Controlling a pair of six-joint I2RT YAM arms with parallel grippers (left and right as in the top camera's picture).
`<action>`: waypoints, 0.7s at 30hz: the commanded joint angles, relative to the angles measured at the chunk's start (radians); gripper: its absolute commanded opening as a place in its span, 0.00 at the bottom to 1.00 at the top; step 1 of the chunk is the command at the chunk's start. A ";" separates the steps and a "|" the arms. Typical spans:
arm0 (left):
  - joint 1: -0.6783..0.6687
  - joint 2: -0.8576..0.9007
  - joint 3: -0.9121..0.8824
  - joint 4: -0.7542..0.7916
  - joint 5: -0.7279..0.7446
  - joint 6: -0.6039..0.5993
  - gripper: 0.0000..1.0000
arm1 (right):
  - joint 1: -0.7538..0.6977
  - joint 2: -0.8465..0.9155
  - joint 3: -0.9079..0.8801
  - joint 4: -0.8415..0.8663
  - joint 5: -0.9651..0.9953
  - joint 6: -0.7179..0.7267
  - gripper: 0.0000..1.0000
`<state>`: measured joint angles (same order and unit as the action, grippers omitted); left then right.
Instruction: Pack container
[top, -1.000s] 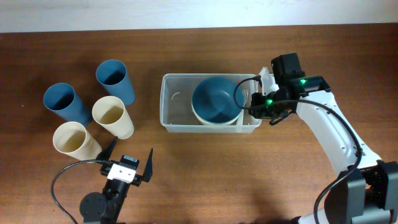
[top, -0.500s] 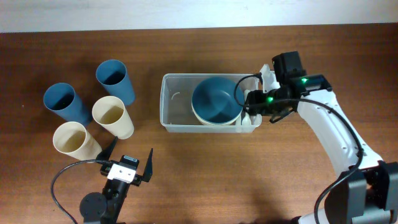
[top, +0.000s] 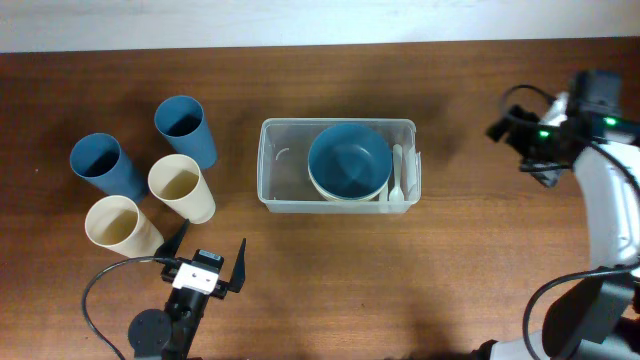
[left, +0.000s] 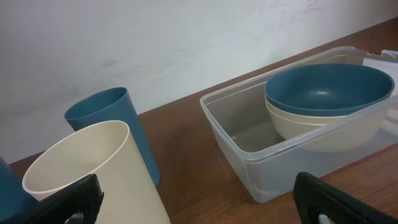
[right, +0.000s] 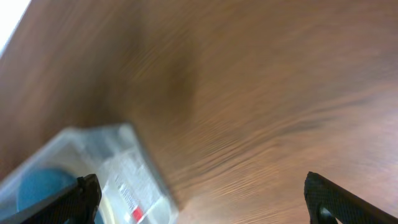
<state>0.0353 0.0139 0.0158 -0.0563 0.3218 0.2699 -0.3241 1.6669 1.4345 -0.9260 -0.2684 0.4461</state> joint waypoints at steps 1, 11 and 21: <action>0.005 -0.008 -0.007 -0.001 -0.007 0.009 1.00 | -0.058 -0.026 0.015 -0.021 0.020 0.053 0.99; 0.005 -0.008 -0.007 -0.001 -0.056 0.009 1.00 | -0.185 -0.026 0.015 -0.051 0.089 0.092 0.99; 0.005 -0.008 0.002 0.101 -0.041 -0.010 1.00 | -0.199 -0.026 0.015 -0.069 0.037 0.116 0.99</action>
<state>0.0353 0.0139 0.0147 0.0158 0.2543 0.2729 -0.5194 1.6669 1.4345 -0.9951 -0.2199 0.5503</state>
